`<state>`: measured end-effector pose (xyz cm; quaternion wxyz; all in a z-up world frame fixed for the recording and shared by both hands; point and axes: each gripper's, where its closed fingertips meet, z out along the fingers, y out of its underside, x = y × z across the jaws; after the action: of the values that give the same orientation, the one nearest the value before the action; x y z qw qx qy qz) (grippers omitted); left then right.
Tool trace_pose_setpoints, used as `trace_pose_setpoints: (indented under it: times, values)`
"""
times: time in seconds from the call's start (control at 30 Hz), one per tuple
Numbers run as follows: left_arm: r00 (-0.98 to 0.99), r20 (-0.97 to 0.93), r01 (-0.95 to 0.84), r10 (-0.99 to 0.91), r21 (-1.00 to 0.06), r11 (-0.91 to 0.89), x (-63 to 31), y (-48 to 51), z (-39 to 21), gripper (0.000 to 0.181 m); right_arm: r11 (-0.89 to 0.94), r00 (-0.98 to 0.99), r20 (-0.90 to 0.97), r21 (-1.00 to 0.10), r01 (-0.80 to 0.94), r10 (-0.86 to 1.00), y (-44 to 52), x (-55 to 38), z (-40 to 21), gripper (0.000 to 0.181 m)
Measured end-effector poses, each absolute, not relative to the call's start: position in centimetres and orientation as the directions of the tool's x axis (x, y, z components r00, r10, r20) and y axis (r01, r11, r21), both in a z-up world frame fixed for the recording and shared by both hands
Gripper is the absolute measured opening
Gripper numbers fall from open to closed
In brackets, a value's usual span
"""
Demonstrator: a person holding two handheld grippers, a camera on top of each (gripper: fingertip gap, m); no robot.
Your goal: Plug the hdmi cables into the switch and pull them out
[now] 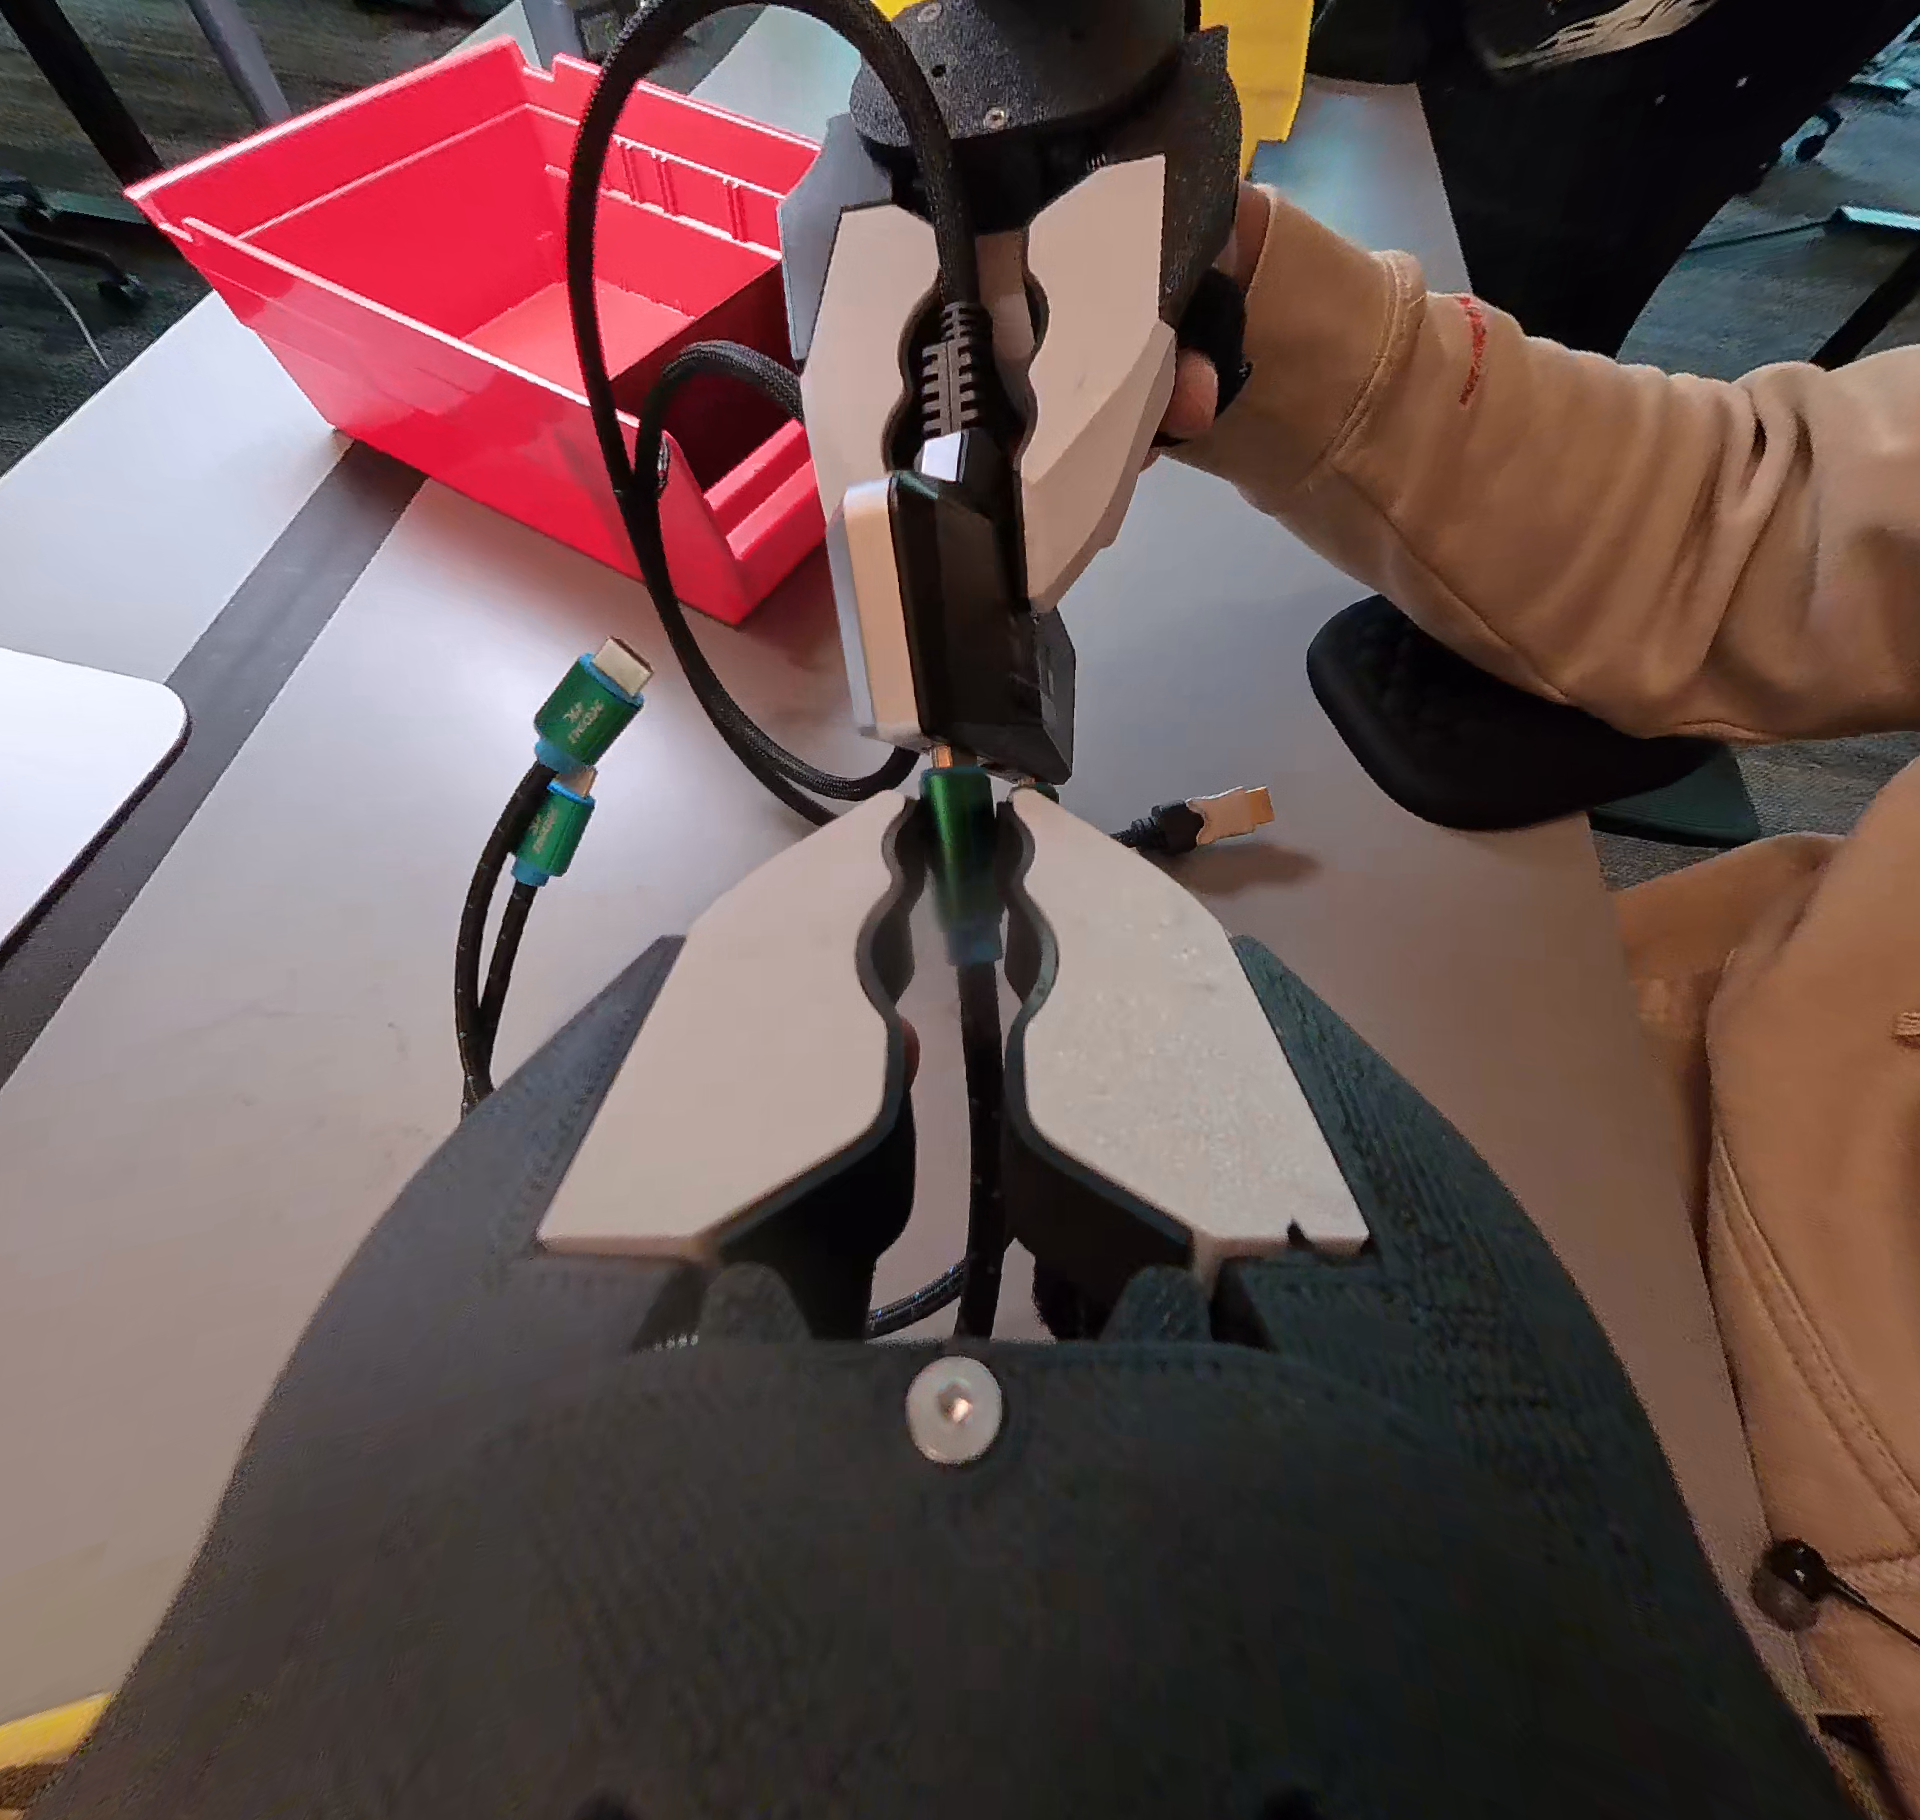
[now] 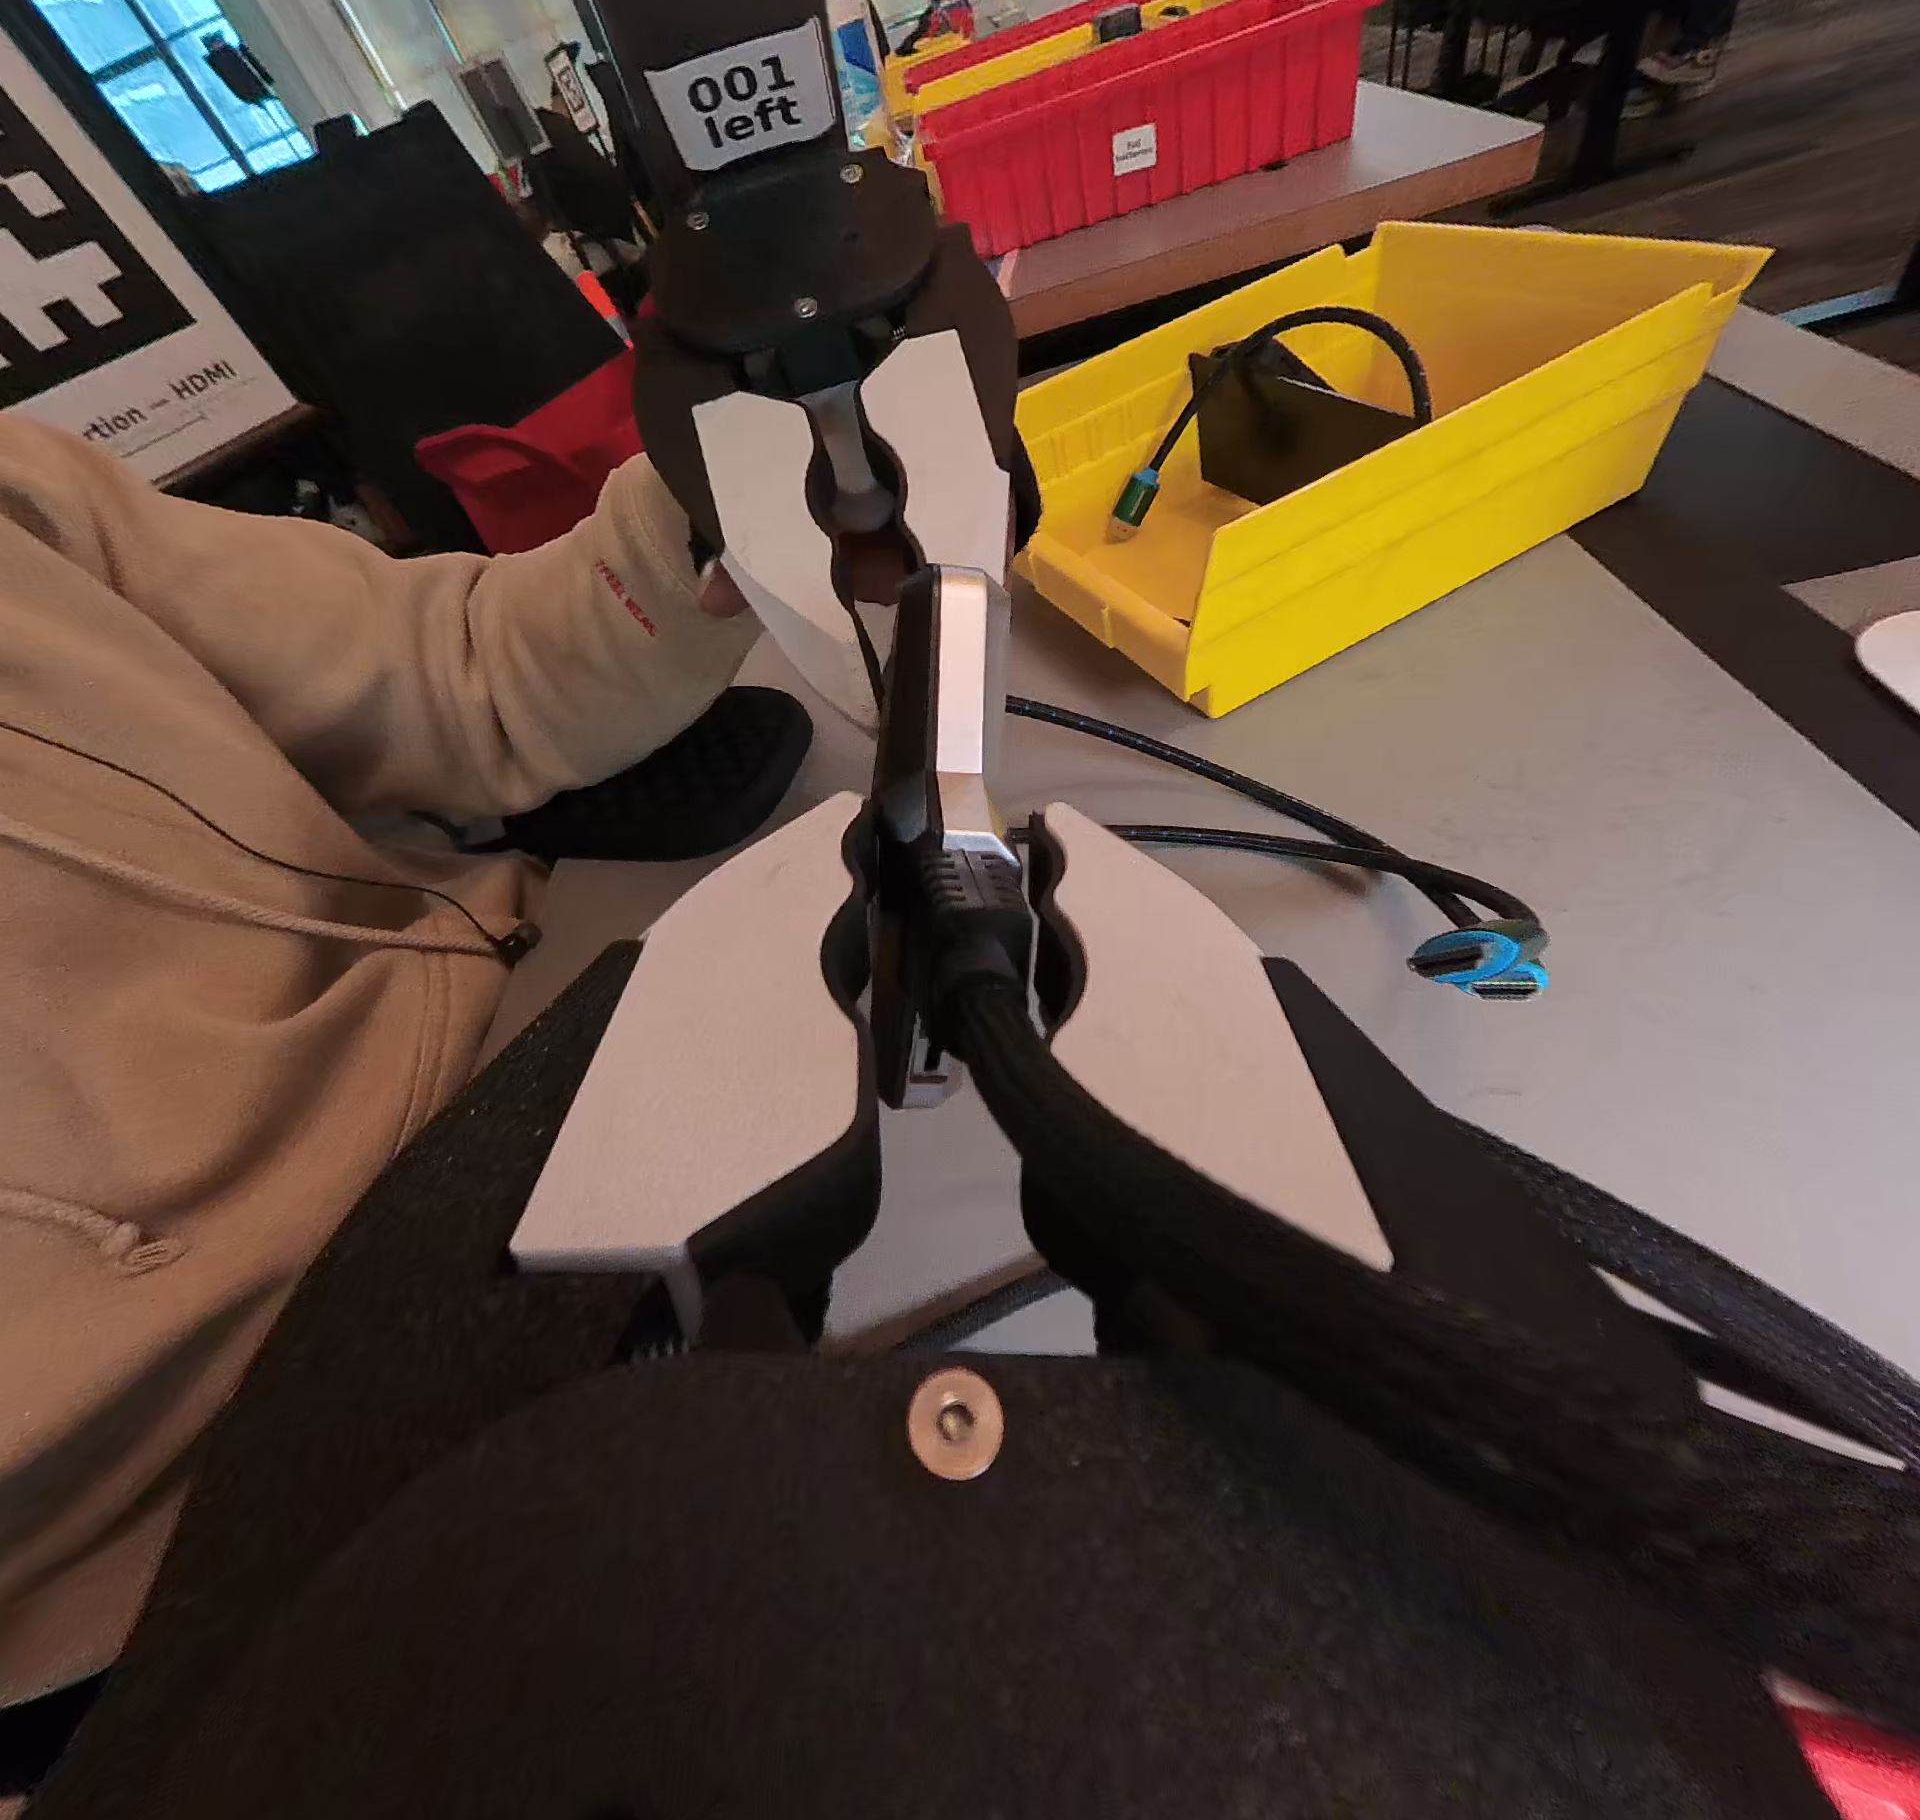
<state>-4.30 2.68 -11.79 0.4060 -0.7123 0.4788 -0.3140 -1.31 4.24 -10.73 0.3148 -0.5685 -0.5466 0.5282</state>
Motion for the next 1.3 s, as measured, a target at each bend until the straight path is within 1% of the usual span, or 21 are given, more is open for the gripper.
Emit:
trace_pose_setpoints:
  times: [0.17,0.27,0.4,0.53,0.6,0.83,0.93,1.0,1.1,1.13,1.2,1.3]
  values:
    - [0.355,0.072,-0.418,-0.932,-0.880,-0.227,-4.6,2.8,-11.7,0.013,-0.264,-0.194,-0.322,-0.925,0.274,0.927,3.8,-2.3,-10.9,0.022]
    - [0.338,0.132,-0.376,-0.932,-0.889,-0.262,-4.5,2.8,-11.5,0.012,-0.283,-0.227,-0.345,-0.921,0.268,0.911,3.6,-2.3,-11.1,0.022]
    - [0.306,0.113,-0.434,-0.945,-0.867,-0.244,-4.3,2.4,-12.7,0.012,-0.228,-0.234,-0.314,-0.915,0.334,0.920,3.1,-2.2,-12.3,0.021]
    - [0.307,0.165,-0.360,-0.937,-0.892,-0.275,-4.1,2.7,-11.9,0.012,-0.249,-0.235,-0.325,-0.921,0.300,0.916,3.3,-2.2,-11.7,0.022]
    - [0.310,0.146,-0.368,-0.939,-0.892,-0.261,-4.1,2.8,-12.1,0.012,-0.240,-0.225,-0.317,-0.919,0.314,0.921,3.4,-2.2,-12.0,0.022]
    - [0.323,0.129,-0.312,-0.938,-0.921,-0.234,-3.9,3.0,-10.8,0.013,-0.226,-0.202,-0.288,-0.933,0.282,0.936,3.6,-1.9,-10.8,0.023]
    - [0.329,0.129,-0.273,-0.935,-0.936,-0.225,-4.3,3.1,-9.9,0.013,-0.184,-0.158,-0.248,-0.924,0.336,0.956,3.9,-0.9,-11.5,0.036]
    - [0.337,0.120,-0.268,-0.934,-0.939,-0.217,-4.6,3.2,-9.7,0.013,-0.195,-0.166,-0.256,-0.929,0.316,0.952,3.8,-0.3,-10.9,0.040]
    - [0.341,0.112,-0.266,-0.933,-0.941,-0.211,-4.4,3.3,-9.7,0.013,-0.187,-0.122,-0.236,-0.929,0.320,0.964,4.2,-0.3,-10.8,0.037]
    - [0.342,0.103,-0.265,-0.934,-0.943,-0.201,-4.4,3.3,-9.7,0.013,-0.178,-0.102,-0.222,-0.929,0.325,0.970,4.5,-0.4,-11.0,0.031]
    - [0.336,0.088,-0.251,-0.938,-0.951,-0.180,-4.4,3.2,-9.3,0.014,-0.188,-0.146,-0.240,-0.935,0.301,0.960,4.1,-0.2,-10.3,0.026]
    - [0.351,0.033,-0.238,-0.936,-0.963,-0.123,-4.5,3.1,-8.3,0.014,-0.170,-0.155,-0.219,-0.945,0.280,0.963,3.8,-0.2,-9.3,0.025]
